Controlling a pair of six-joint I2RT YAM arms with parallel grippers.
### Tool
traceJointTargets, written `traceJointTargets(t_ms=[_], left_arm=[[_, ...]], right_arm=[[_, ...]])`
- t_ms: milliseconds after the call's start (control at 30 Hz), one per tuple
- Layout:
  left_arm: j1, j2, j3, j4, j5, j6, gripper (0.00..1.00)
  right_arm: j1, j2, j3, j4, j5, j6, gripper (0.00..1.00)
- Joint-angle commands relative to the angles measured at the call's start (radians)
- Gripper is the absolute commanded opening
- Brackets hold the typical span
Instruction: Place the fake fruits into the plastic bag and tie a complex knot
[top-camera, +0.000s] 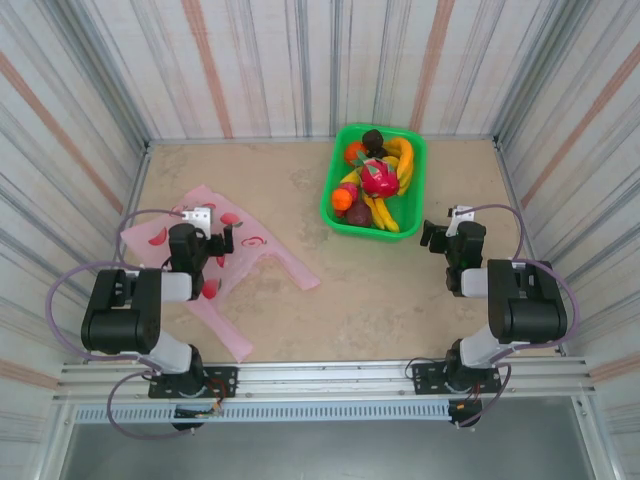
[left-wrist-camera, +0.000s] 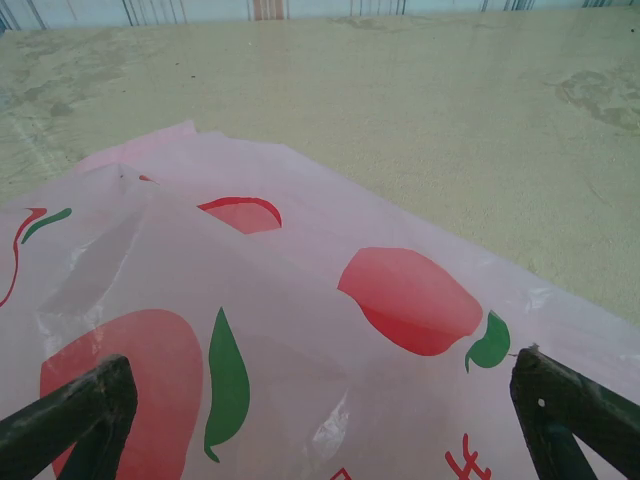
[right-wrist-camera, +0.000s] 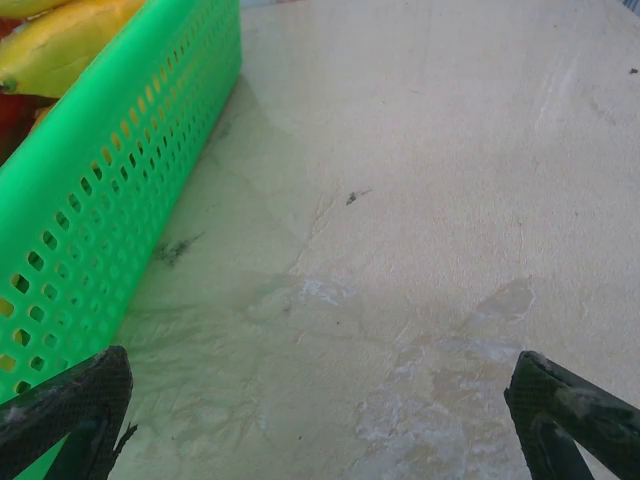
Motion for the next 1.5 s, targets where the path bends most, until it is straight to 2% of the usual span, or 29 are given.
traceJointTargets(t_ms=[0, 1467], left_arm=[[-0.001, -0.006, 0.020, -0.001, -0.014, 0.021, 0.99], [0.001, -0.006, 0.021, -0.003, -0.007, 0.018, 0.99]], right_arm=[[0.005, 0.002, 0.020, 0.000, 0.020, -0.008, 0.99], [-0.004, -0.001, 0.019, 0.001, 0.006, -0.004, 0.99]])
